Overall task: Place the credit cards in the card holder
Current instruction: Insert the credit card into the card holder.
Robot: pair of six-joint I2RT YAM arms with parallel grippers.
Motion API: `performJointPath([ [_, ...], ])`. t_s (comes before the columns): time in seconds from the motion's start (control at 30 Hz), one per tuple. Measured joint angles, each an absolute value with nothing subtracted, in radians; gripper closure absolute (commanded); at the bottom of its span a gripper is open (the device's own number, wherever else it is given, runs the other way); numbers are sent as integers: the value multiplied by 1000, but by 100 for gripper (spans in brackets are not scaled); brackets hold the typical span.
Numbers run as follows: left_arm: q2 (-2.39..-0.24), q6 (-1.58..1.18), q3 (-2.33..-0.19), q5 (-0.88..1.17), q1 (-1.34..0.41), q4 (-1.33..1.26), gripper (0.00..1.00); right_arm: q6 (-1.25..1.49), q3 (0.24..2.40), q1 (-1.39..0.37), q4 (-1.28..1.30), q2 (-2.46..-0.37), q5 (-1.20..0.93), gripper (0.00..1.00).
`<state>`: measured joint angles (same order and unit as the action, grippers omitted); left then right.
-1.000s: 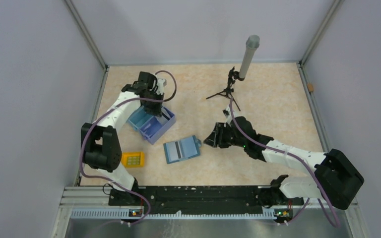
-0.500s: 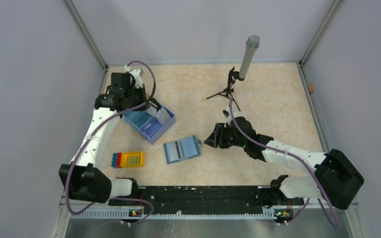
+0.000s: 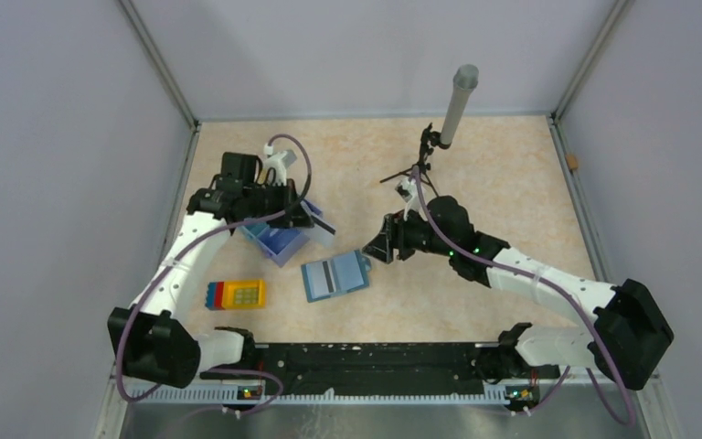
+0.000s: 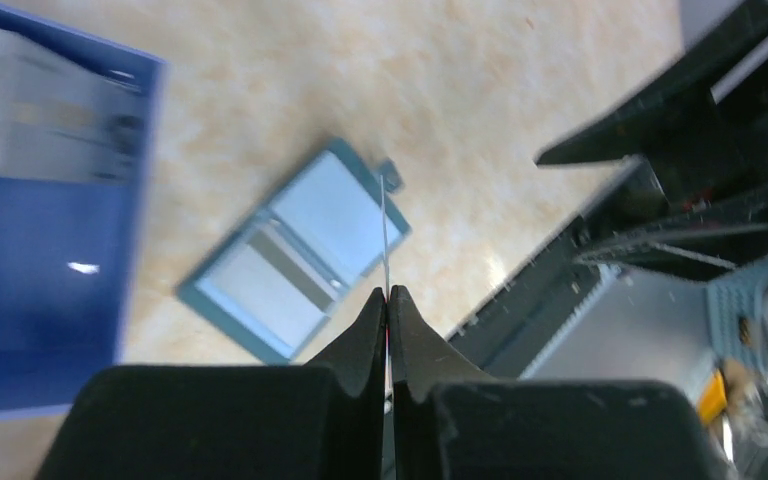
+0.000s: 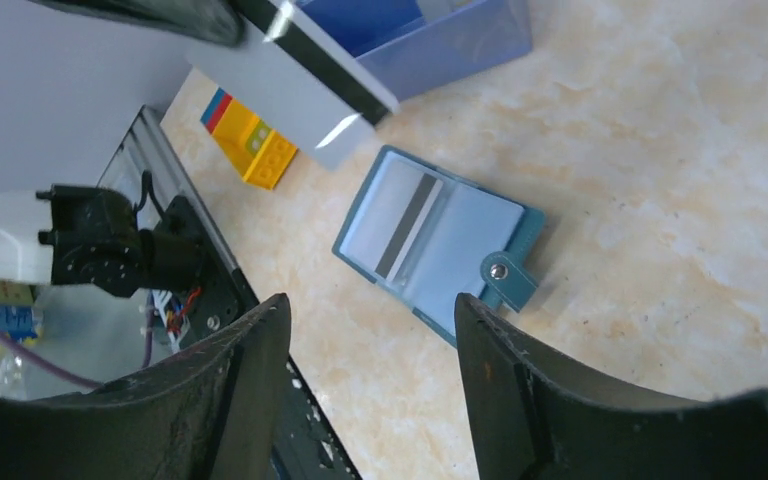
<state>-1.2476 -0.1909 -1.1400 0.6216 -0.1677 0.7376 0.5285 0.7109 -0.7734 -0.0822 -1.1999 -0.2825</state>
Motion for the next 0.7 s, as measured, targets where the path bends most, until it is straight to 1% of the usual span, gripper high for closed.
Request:
performJointPath([
  [0.1,-1238,-191,-1089,712,-237,728,100,463,744,-773,-77,-1195,-339,34],
  [0.17,-1229,-190,-1054,773,-275,723,100,427,757,-773,-69,-1189,-380,32],
  [0.37,-1206,-184,-991,929,-334,702,100,354,762,-773,-31,-1181,-522,32],
  [0.43,-1205,-183,-987,960,-356,696,100,346,762,-772,-28,-1184,-577,34],
  [0.6,-1200,-181,-986,1016,-413,678,100,360,761,-772,-62,-1215,-703,45],
  [0.7,-1200,-181,-986,1035,-427,673,100,378,761,-771,-94,-1235,-749,62],
])
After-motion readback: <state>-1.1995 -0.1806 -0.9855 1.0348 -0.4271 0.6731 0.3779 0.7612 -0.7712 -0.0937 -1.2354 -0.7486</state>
